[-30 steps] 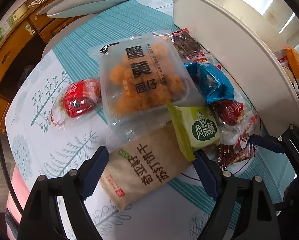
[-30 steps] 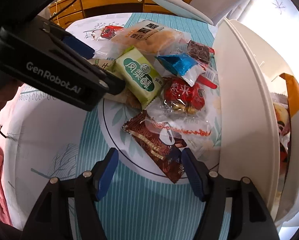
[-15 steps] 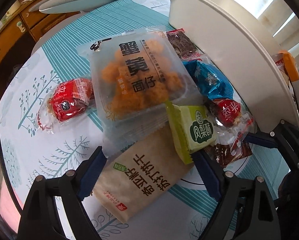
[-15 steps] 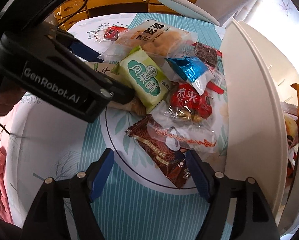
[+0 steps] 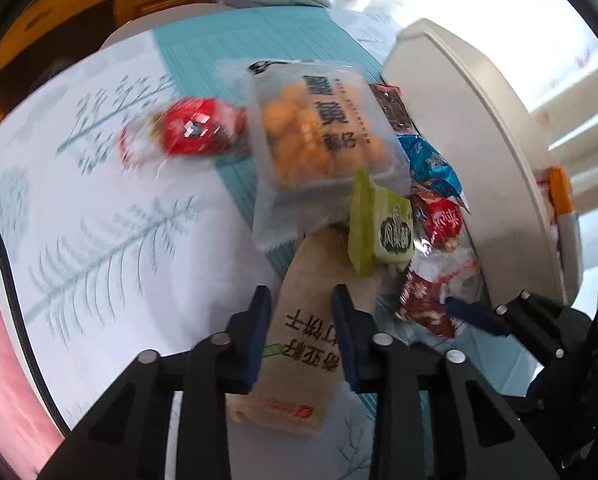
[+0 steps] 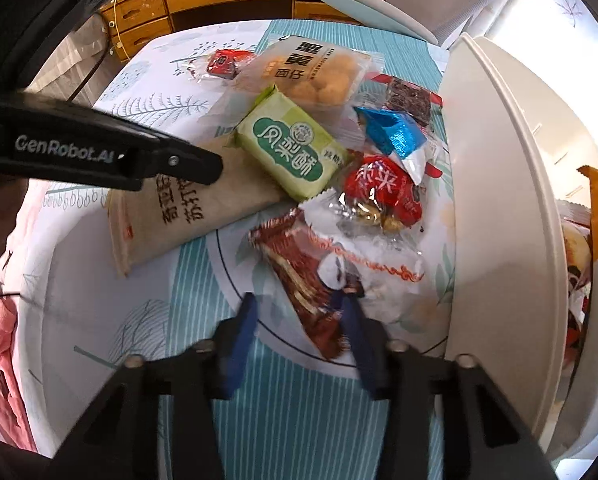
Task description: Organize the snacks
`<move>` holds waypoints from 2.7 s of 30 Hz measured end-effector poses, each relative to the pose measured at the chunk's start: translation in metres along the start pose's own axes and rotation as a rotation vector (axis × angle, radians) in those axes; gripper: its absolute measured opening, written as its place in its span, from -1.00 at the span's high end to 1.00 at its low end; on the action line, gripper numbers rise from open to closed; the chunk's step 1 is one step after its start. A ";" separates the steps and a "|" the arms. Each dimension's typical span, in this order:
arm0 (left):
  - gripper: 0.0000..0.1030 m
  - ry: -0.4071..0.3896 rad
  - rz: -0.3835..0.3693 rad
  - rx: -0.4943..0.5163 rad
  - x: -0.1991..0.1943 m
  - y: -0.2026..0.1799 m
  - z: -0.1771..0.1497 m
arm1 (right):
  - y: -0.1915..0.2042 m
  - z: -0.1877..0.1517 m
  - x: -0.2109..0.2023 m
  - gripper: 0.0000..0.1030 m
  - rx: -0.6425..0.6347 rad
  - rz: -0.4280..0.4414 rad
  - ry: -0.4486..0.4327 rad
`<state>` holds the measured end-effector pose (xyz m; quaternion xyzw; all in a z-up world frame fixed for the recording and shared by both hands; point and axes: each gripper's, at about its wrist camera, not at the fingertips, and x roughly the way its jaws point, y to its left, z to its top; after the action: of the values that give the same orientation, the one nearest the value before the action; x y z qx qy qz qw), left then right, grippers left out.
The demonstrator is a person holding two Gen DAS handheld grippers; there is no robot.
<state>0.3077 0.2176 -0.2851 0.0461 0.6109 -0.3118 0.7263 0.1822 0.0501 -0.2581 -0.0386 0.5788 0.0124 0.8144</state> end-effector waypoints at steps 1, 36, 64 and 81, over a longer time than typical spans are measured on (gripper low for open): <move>0.62 -0.003 -0.004 -0.018 -0.002 0.003 -0.006 | 0.001 0.000 -0.001 0.58 -0.002 -0.004 0.003; 0.94 -0.172 -0.153 -0.340 -0.118 -0.002 -0.137 | -0.007 -0.059 -0.094 0.99 0.266 0.186 -0.030; -0.37 0.121 0.096 -0.409 -0.029 -0.023 -0.061 | -0.013 -0.020 -0.021 0.10 0.066 0.011 -0.162; -0.35 0.220 0.183 -0.374 0.014 -0.040 -0.024 | -0.014 -0.018 -0.004 -0.03 0.009 0.051 -0.200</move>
<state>0.2678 0.1903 -0.2915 -0.0003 0.7267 -0.1191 0.6765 0.1653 0.0348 -0.2594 -0.0188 0.4954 0.0345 0.8678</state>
